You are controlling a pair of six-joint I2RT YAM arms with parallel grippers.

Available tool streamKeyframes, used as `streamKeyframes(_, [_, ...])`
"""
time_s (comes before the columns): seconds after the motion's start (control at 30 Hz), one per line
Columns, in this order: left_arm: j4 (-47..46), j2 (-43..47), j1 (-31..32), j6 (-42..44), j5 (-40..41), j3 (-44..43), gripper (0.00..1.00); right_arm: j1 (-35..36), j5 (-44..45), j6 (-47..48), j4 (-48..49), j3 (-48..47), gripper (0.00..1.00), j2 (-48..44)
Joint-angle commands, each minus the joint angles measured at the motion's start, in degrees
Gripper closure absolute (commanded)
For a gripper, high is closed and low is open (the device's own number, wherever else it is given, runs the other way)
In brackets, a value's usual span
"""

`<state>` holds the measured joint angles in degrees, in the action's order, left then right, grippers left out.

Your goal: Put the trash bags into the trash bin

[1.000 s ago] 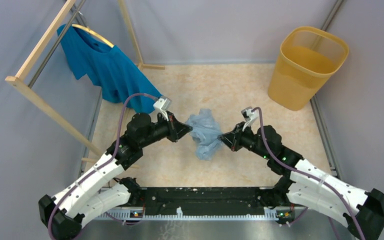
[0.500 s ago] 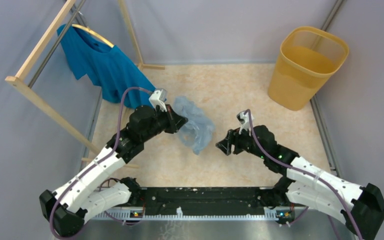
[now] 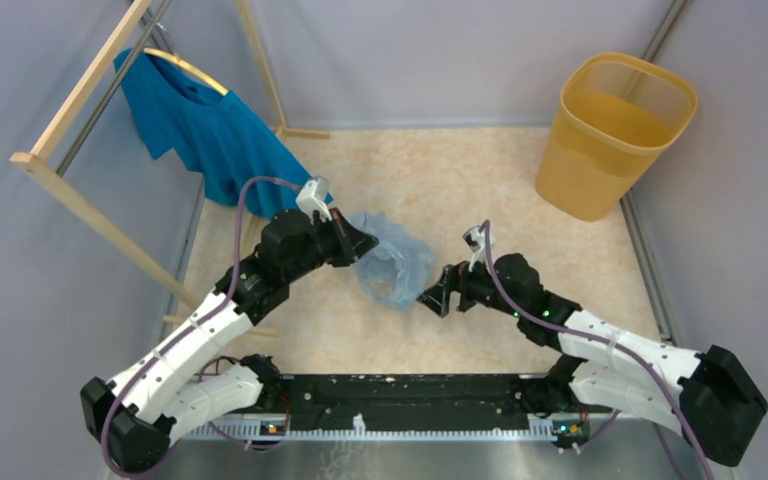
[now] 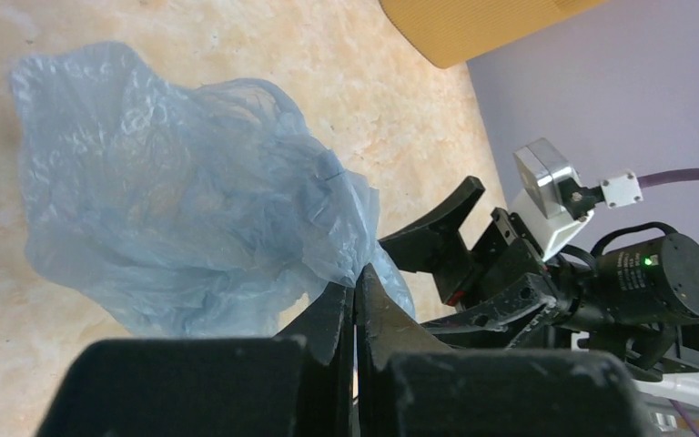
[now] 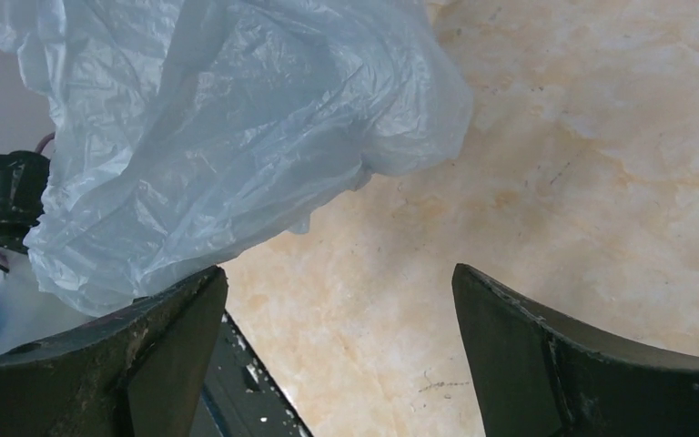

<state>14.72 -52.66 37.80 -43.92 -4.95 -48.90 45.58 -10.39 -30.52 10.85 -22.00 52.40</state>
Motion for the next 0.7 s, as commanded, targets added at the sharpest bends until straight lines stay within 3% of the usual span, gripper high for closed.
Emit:
streamKeyframes(0.0, [-3.4, -1.0, -0.3, -3.1, -3.1, 0.1, 1.0, 0.0, 1.2, 0.1, 1.9, -5.4, 0.06, 1.9])
streamKeyframes(0.3, [-6.6, -4.2, -0.3, -4.2, -7.5, 1.6, 1.0, -3.0, -0.8, -8.1, 13.5, -6.7, 0.12, 4.6])
streamKeyframes(0.37, [-6.2, -4.3, -0.3, -3.9, -8.0, 1.6, 1.0, -4.1, -0.1, -8.9, 13.7, -6.4, 0.25, 4.9])
streamKeyframes(0.5, [-6.6, -4.6, -0.3, -2.7, -8.6, 2.4, 1.0, -9.0, -0.6, -13.5, 13.3, -5.6, 0.83, 5.7])
streamKeyframes(0.53, [-6.7, -4.7, -0.3, -2.3, -8.7, 2.5, 1.0, -10.4, -1.9, -15.0, 13.8, -5.3, 0.92, 6.1])
streamKeyframes(0.57, [-6.8, -4.9, -0.3, -1.8, -8.8, 2.6, 0.99, -11.6, -3.8, -16.1, 14.1, -5.2, 1.0, 6.4])
streamKeyframes(0.6, [-6.8, -5.2, -0.4, -1.0, -8.9, 2.3, 0.95, -12.7, -5.1, -17.3, 14.1, -5.2, 1.0, 6.7])
streamKeyframes(0.67, [-6.5, -6.0, -0.4, 0.7, -9.2, 1.5, 0.79, -14.1, -7.1, -19.0, 13.9, -5.0, 1.0, 6.8])
